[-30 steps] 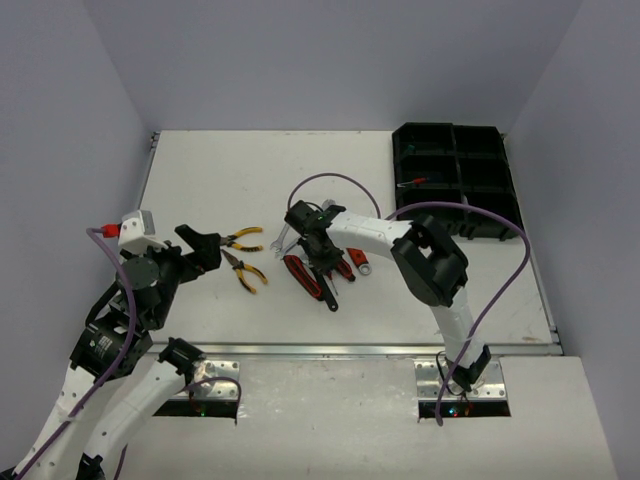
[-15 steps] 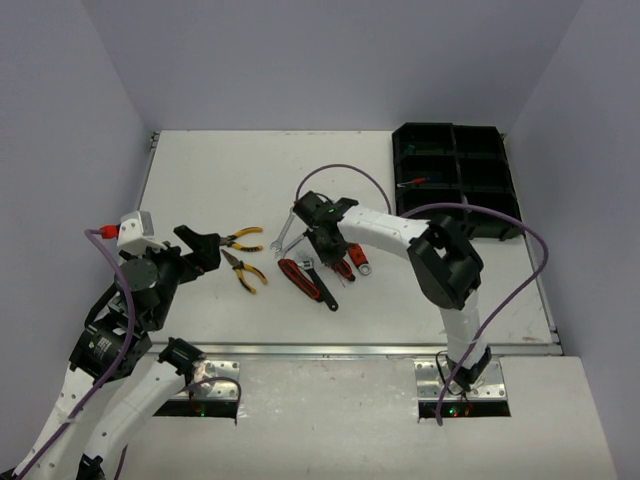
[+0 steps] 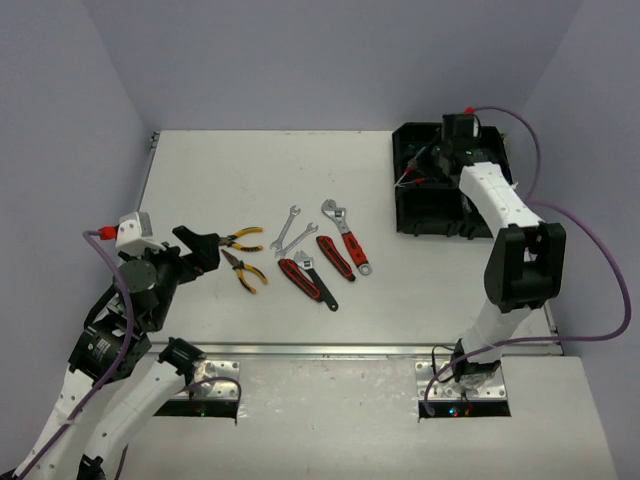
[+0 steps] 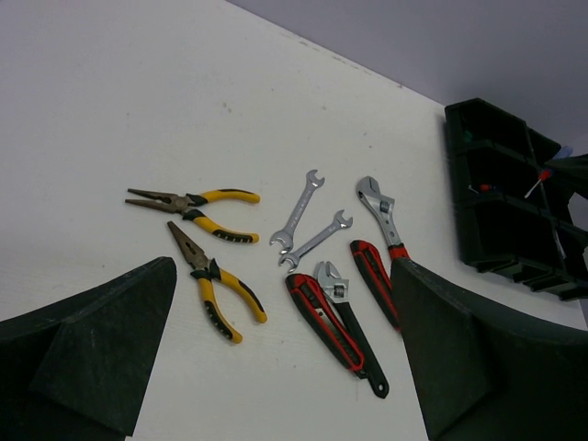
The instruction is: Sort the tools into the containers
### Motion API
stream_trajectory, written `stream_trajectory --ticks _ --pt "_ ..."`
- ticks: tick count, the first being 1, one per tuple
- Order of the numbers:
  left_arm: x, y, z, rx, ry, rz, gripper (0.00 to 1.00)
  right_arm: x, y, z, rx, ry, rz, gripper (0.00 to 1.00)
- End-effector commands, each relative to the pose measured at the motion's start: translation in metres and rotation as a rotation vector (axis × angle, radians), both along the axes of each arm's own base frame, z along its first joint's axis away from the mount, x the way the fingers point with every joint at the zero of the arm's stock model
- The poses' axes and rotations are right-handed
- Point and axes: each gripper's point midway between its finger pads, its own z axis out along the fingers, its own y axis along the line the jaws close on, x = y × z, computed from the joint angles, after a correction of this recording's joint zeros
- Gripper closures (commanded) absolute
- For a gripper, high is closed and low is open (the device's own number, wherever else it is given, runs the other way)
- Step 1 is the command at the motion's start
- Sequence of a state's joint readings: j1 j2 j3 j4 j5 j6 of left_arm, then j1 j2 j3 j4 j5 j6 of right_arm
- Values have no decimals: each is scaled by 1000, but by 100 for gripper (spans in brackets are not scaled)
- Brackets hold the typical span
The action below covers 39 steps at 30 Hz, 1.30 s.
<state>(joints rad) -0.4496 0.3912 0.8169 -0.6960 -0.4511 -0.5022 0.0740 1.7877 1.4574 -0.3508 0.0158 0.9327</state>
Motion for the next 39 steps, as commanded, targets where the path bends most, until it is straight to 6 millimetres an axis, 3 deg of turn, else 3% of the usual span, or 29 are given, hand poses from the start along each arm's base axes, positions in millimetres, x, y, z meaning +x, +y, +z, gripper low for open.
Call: stream_trajectory --ticks 1,6,10,15,17,22,26,27,30,32,34,36,39 --pt "1 4 12 -24 -54 20 0 32 -47 -11 285 57 -320 100" --pt "0 3 13 -27 -60 15 0 27 -87 -45 286 148 -533 100" --pt "0 2 14 -28 -63 10 0 43 -87 -49 309 115 -465 84" --pt "0 3 14 -26 -61 12 0 52 -87 -43 330 75 -452 75" --pt "0 3 13 -26 -61 13 0 53 -84 -40 337 73 -430 51" --pt "0 3 13 -26 -59 13 0 57 -75 -24 360 22 -361 28" --pt "3 1 11 -19 -48 7 0 83 -29 24 397 -140 -10 20" --pt "4 0 10 -16 -43 7 0 82 -18 38 382 -154 64 19" --pt "8 -1 3 -2 -8 12 0 58 30 44 219 -131 290 18" --pt "14 -3 -4 15 27 18 0 34 61 51 58 -139 344 17" --pt "19 -4 -11 33 67 25 0 12 76 53 -143 -142 367 12" --pt "27 -5 -27 60 151 49 0 -26 97 58 -400 -140 426 2" --pt "35 -2 -43 51 246 129 0 -66 114 53 -442 -121 513 1"
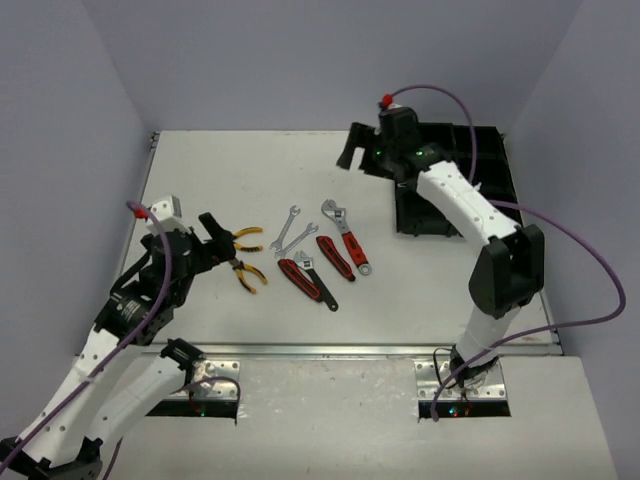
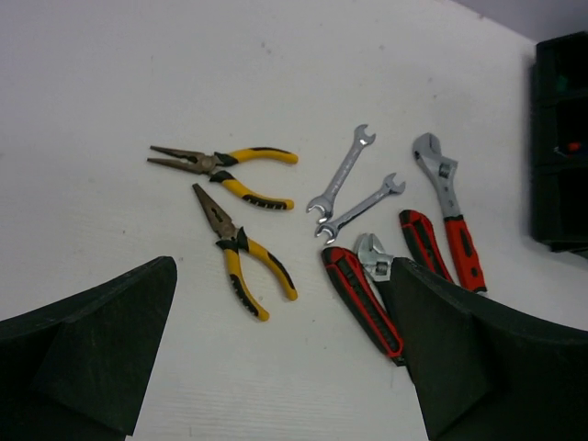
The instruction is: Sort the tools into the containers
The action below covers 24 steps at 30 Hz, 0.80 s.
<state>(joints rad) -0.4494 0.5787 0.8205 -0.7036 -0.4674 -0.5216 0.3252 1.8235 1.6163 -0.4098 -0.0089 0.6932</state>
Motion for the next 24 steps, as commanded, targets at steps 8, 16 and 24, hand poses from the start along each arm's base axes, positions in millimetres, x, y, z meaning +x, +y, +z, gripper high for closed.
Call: stream_trajectory --ticks 8,16,24 --pt "46 -12 -48 -193 247 366 0 -139 -22 -28 -200 28 165 1" --pt "116 -27 -107 -130 430 592 6 -221 -29 -47 -65 23 254 1" --pt "138 -17 -163 -134 623 691 30 -243 -42 -67 -98 36 275 1"
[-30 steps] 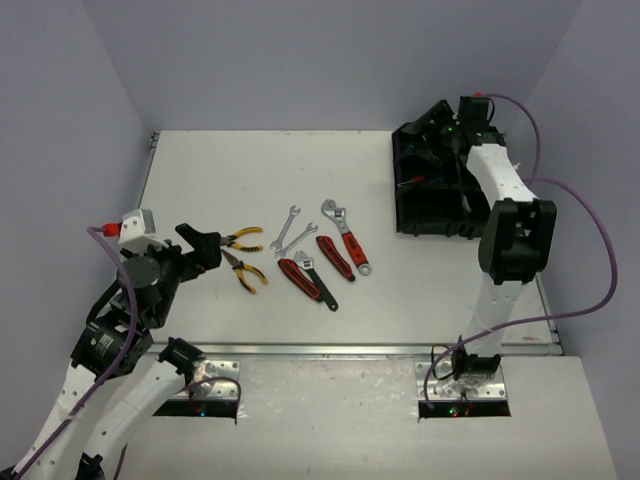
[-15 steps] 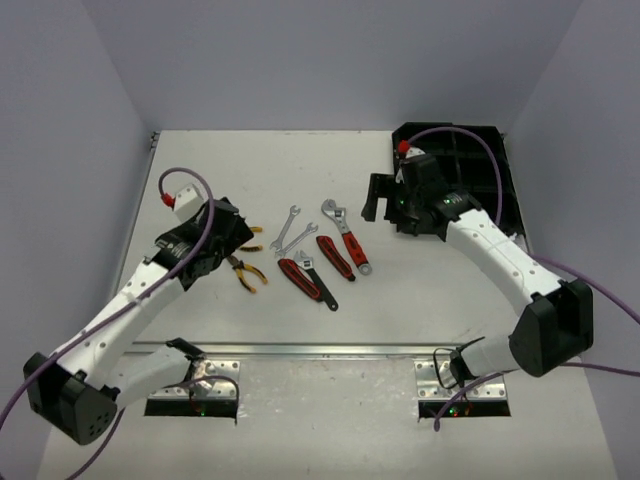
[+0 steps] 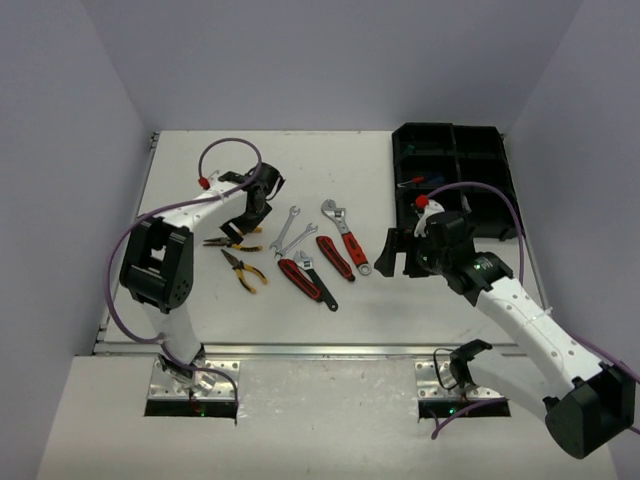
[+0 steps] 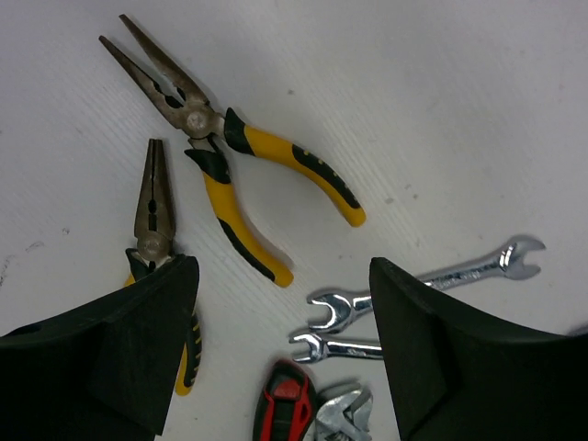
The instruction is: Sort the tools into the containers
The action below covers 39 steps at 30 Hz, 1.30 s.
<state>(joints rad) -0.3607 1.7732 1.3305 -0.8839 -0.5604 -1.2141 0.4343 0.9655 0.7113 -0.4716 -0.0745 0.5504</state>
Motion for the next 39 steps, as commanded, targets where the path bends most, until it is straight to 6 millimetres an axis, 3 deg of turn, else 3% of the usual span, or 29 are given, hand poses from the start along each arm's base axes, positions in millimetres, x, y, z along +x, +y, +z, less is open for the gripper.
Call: stream_trajectory --ticks 1,5,13,18,21,25,26,31,37,39 --pt "-1 14 -12 -34 35 86 31 0 3 1 6 -28 30 1" --pt "-4 16 -33 -43 37 48 33 -1 7 -5 12 -10 49 1" --pt "6 13 -73 -99 75 -4 53 -3 13 -9 31 9 85 1" --pt "-3 17 -93 -85 128 6 59 -2 16 -8 46 -1 86 1" --pt "-10 20 -102 -83 149 12 71 -1 18 -8 55 7 89 1" --pt "-20 18 -115 -102 182 5 100 -2 21 -8 65 17 100 1" --pt "-22 18 -116 -104 190 -1 100 -1 20 -7 62 15 96 1" --pt "-22 16 -106 -117 148 -56 100 -2 22 -5 75 18 102 1" --pt "-6 15 -52 -81 -49 -204 100 -2 39 0 149 20 154 1" --pt "-13 13 -42 -69 -100 -280 100 2 42 1 163 23 153 1"
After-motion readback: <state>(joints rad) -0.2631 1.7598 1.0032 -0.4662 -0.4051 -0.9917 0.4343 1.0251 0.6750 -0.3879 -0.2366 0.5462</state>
